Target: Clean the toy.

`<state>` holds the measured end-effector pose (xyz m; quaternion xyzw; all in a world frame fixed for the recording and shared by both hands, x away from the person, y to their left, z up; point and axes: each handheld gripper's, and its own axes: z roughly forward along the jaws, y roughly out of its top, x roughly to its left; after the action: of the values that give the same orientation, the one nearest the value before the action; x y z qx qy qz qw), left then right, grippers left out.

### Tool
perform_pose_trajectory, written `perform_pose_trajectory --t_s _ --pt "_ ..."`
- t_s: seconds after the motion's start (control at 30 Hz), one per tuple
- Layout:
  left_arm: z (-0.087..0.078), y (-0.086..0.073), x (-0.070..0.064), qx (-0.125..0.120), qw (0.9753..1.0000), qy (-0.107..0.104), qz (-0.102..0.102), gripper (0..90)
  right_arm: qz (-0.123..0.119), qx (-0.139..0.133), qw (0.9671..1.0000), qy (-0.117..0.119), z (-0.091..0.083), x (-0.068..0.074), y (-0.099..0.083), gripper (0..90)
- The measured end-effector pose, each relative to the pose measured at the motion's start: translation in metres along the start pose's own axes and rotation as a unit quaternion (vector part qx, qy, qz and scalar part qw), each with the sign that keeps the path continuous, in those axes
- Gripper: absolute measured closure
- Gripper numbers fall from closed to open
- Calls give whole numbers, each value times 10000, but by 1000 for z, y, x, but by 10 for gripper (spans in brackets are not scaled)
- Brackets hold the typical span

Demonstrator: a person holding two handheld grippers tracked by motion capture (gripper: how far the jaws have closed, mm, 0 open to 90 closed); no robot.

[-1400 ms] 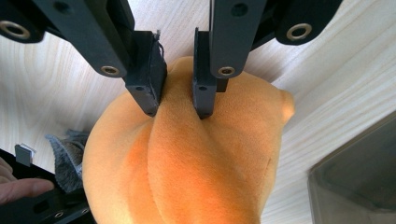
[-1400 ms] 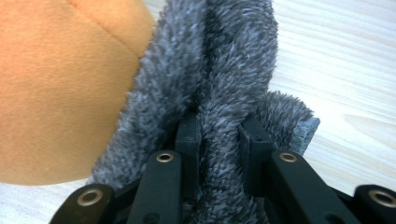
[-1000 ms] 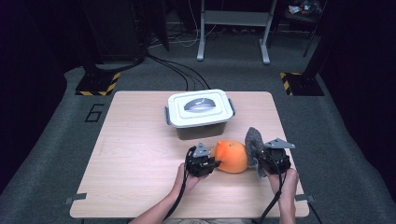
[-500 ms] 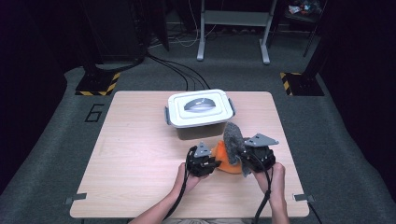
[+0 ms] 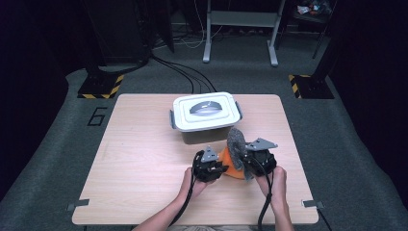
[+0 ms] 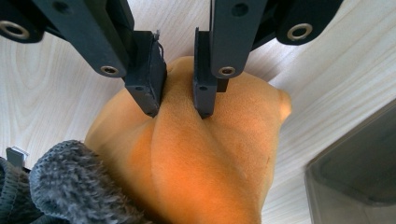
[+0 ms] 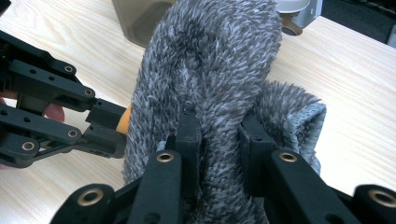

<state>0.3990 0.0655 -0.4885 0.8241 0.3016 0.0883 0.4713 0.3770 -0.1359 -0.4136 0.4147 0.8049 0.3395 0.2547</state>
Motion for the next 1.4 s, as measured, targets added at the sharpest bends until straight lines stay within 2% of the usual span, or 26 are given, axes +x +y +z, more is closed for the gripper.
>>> perform_pose_trajectory --t_s 0.33,0.77,1.03,1.23,1.4 --pt "0 0 1 -8 10000 -25 15 754 130 71 9996 -238 -5 -12 -9 732" --pt "0 -1 1 -9 10000 -33 14 754 613 318 9967 -434 -3 -33 -32 732" --pt "0 -1 1 -2 10000 -37 9 753 892 570 9926 -588 7 -42 -46 731" --pt "0 -1 1 -12 10000 -34 -8 753 1025 803 9900 -545 18 -49 -56 730" --pt "0 -2 1 -6 10000 -44 -33 754 1165 1062 9864 -458 29 -54 -66 728"
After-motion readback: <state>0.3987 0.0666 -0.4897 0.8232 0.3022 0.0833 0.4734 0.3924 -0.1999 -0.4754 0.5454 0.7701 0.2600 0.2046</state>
